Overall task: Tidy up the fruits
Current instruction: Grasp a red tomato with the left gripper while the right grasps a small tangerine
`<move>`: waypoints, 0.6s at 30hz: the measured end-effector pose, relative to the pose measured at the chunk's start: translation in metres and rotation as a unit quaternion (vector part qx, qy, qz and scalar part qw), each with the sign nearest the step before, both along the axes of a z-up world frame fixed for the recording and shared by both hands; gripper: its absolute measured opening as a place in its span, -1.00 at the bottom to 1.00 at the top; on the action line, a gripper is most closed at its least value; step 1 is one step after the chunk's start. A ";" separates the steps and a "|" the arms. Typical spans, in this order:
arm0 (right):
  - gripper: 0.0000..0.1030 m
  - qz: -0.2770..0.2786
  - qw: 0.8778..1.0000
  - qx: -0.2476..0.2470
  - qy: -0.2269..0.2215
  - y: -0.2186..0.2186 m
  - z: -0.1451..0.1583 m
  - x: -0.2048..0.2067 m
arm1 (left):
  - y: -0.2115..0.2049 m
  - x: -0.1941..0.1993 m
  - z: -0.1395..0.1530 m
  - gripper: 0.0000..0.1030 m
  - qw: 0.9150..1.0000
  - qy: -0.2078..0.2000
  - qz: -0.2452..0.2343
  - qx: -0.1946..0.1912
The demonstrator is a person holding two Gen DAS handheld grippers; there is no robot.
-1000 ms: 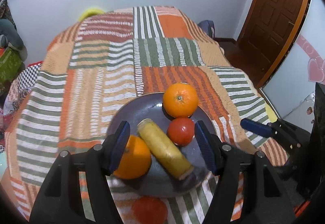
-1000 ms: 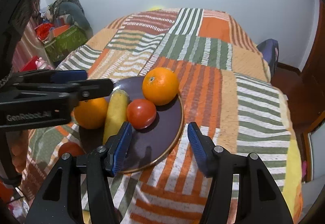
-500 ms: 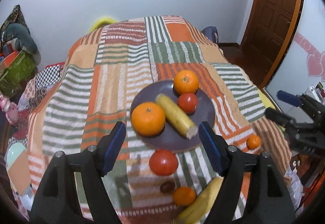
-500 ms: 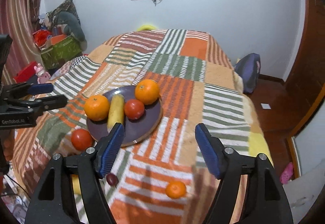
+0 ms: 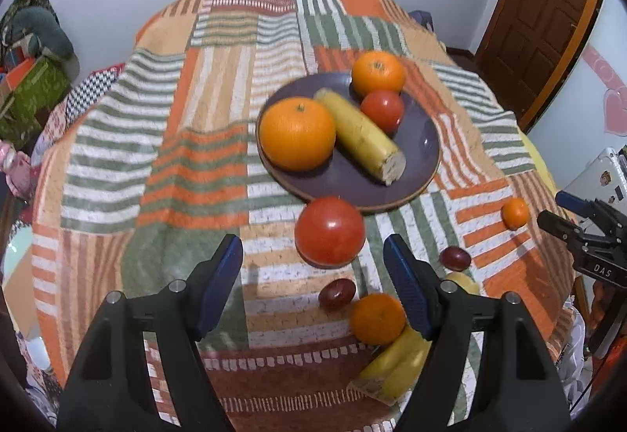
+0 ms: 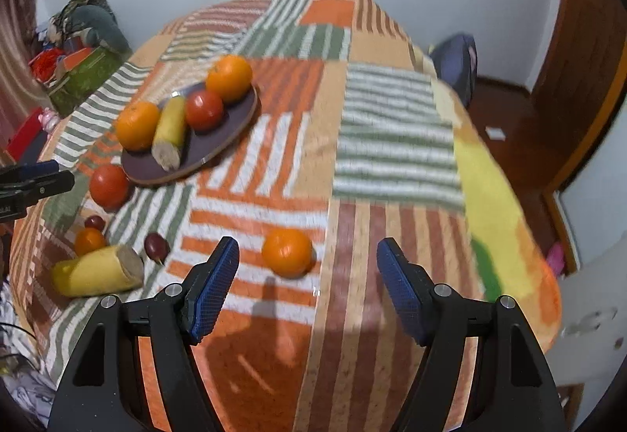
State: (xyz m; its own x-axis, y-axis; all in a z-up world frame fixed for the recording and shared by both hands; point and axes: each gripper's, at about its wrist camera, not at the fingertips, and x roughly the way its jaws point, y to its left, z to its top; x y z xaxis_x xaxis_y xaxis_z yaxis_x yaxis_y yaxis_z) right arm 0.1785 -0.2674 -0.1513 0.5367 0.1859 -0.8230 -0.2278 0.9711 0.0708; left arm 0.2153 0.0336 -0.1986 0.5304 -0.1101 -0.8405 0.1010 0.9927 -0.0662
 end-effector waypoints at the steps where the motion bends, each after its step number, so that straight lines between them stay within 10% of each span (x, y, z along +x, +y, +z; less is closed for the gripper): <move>1: 0.36 0.001 1.000 0.003 0.005 0.000 -0.004 0.000 | 0.000 0.002 -0.003 0.44 1.000 0.004 0.000 -0.001; 18: -0.25 0.028 0.998 0.023 0.044 0.008 -0.029 0.011 | -0.009 0.030 -0.042 0.24 0.999 0.041 -0.005 -0.022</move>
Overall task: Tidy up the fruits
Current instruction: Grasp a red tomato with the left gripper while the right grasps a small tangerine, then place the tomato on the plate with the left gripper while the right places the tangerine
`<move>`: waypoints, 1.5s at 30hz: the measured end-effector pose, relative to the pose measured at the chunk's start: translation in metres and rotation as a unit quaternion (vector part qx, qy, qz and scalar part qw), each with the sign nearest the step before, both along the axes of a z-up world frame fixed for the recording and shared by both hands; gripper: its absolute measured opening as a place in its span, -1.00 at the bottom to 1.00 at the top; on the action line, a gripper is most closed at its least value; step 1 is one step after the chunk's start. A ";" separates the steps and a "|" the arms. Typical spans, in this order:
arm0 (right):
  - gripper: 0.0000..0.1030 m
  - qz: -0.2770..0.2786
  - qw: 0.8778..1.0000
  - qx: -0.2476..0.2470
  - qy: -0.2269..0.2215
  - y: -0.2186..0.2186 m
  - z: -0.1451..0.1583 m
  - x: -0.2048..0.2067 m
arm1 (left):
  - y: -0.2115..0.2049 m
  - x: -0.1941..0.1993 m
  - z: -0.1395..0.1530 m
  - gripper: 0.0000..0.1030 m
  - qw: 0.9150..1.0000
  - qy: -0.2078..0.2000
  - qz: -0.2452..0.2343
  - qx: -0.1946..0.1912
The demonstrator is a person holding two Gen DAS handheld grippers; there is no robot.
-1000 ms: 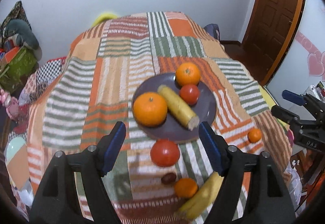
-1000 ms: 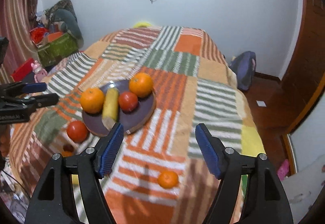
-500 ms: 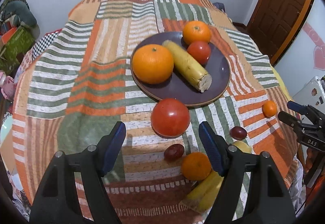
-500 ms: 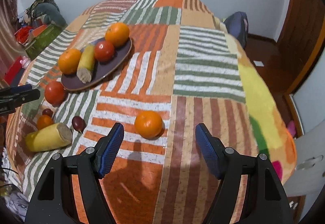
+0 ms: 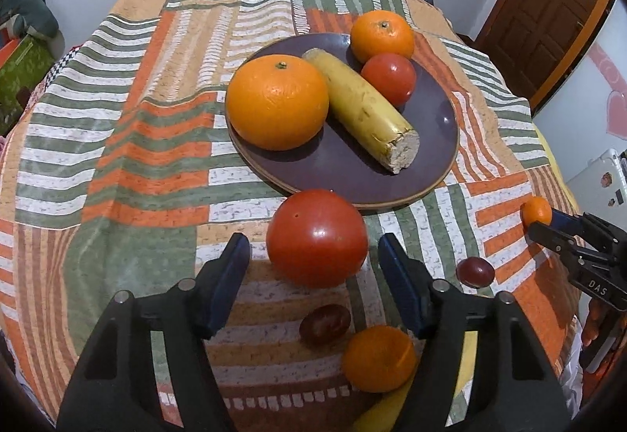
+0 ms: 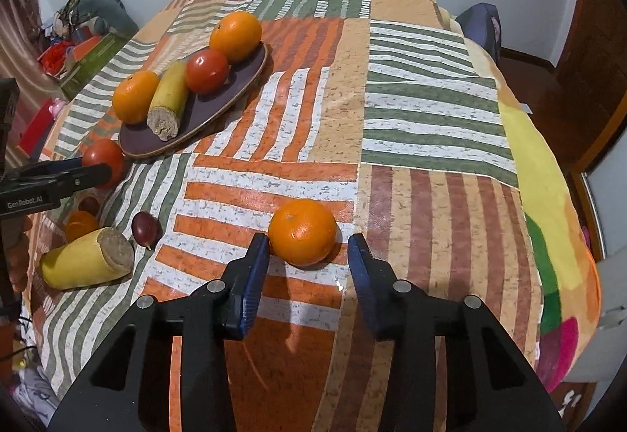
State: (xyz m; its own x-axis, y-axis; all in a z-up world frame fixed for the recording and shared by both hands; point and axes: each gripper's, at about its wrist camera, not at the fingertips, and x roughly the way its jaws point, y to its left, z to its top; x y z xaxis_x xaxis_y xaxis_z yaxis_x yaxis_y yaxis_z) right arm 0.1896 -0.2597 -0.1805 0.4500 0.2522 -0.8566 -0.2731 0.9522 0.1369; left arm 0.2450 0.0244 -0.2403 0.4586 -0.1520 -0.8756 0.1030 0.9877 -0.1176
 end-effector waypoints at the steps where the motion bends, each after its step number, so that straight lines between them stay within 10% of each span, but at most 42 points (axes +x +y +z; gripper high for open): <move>1: -0.26 0.001 1.000 0.000 -0.001 0.001 -0.001 0.000 | 0.000 0.001 -0.001 0.14 1.000 0.002 -0.001 -0.001; 29: -0.37 0.050 0.995 0.023 -0.083 0.044 0.049 0.037 | -0.001 0.019 0.045 0.00 0.999 -0.051 -0.008 -0.013; 45: -0.37 0.089 0.994 0.030 -0.053 0.092 0.020 0.068 | -0.009 0.042 0.020 0.00 0.999 -0.024 -0.023 -0.023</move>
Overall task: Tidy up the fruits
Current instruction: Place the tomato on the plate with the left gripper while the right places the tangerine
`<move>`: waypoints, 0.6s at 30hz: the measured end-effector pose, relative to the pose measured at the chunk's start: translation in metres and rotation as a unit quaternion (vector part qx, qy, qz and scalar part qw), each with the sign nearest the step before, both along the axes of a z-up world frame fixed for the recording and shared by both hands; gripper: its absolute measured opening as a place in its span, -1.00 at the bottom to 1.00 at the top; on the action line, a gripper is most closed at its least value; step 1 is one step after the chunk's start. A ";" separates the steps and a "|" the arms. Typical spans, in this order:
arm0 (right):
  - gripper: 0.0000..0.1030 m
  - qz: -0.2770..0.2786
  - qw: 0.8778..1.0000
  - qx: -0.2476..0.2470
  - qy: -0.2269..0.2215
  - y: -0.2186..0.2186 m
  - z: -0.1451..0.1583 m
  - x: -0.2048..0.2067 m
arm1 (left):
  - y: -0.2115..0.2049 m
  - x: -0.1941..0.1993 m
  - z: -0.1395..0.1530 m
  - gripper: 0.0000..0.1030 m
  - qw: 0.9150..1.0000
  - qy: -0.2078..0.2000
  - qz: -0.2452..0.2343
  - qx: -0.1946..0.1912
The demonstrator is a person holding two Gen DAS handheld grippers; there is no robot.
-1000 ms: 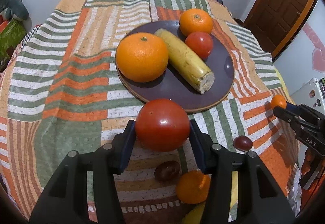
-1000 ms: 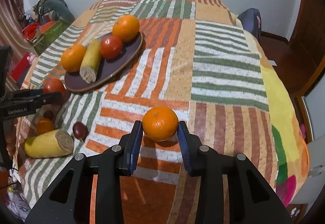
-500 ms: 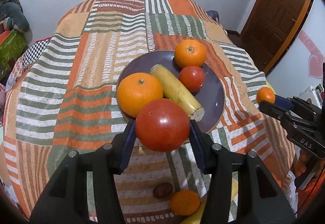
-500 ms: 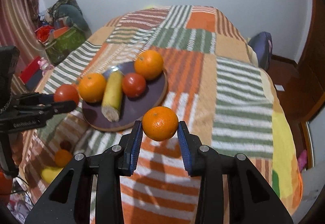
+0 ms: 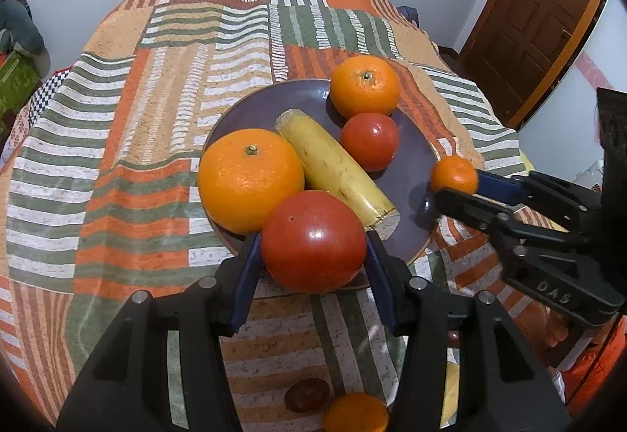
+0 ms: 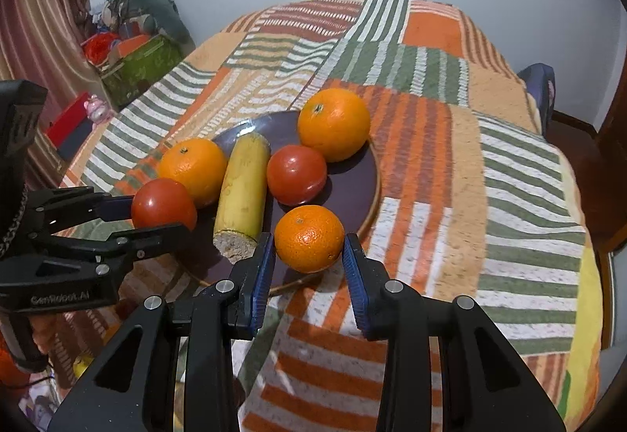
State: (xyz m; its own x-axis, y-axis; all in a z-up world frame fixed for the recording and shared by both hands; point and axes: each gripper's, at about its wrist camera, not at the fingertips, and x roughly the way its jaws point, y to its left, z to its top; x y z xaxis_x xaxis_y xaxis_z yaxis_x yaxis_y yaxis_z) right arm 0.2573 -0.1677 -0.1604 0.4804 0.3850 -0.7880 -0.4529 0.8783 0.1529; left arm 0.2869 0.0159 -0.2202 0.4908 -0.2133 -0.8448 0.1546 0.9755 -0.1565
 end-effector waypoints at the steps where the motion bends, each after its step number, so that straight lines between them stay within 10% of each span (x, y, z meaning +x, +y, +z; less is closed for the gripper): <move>1: -0.37 0.001 1.000 0.000 0.003 0.002 -0.003 0.001 | 0.000 0.000 -0.001 0.00 1.000 0.001 0.000 0.001; 18: -0.37 0.009 1.000 -0.009 0.012 0.010 -0.009 0.006 | -0.001 0.003 -0.004 0.03 1.000 0.005 0.001 -0.005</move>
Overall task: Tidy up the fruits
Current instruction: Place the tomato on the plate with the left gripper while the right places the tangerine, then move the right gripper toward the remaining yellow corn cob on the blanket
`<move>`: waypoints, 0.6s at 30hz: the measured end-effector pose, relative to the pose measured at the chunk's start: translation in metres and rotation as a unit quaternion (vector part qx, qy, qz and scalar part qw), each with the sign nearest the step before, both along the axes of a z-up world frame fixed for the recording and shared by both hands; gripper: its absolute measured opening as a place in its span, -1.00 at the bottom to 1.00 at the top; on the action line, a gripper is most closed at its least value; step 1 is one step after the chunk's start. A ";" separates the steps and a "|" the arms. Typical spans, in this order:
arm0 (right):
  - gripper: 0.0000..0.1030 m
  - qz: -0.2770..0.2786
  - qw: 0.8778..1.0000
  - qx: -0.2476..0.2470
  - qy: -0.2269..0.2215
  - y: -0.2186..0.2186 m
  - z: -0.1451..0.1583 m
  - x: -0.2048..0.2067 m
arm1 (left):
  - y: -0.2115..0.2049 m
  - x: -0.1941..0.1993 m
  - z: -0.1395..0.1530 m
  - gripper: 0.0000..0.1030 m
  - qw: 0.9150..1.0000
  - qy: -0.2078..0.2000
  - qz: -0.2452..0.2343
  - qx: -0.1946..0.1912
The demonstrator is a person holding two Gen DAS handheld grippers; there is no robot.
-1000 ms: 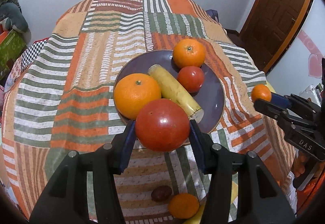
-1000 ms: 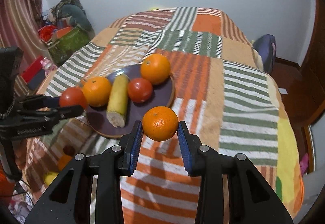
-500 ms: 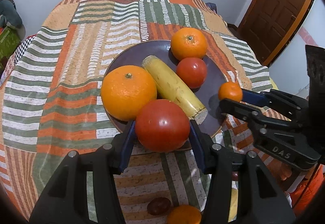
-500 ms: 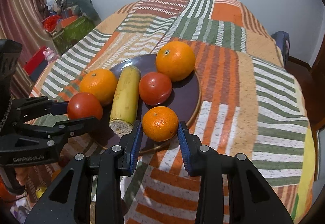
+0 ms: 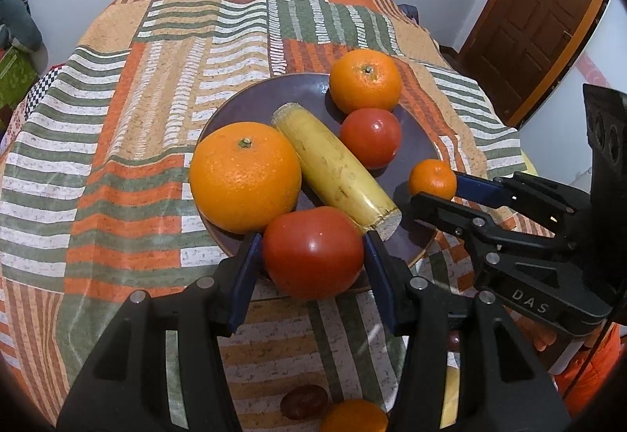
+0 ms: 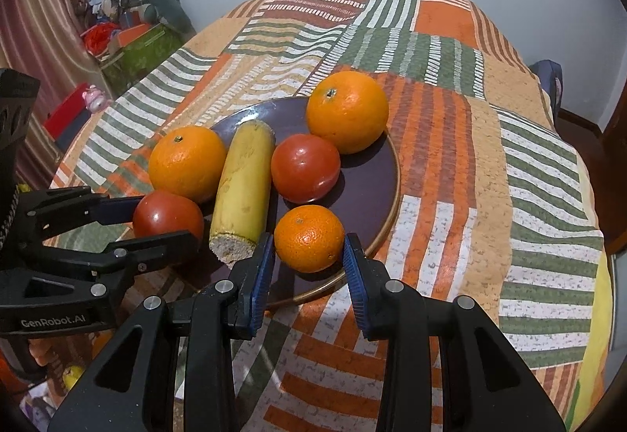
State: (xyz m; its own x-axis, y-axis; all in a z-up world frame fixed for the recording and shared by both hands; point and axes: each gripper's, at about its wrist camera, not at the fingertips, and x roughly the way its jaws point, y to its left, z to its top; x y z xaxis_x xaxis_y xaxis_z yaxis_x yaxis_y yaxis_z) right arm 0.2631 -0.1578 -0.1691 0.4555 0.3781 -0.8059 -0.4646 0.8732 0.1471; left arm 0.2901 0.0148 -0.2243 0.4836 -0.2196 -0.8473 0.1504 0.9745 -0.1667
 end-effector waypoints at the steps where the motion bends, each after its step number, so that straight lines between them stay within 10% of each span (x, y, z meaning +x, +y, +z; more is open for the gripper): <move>1: -0.36 0.001 1.000 -0.001 0.002 0.000 0.000 0.000 | 0.001 -0.001 0.002 0.04 1.000 -0.002 -0.001 0.000; 18: -0.13 -0.022 1.000 -0.009 -0.016 -0.029 0.033 -0.057 | 0.034 -0.077 0.036 0.20 0.999 -0.031 0.017 0.031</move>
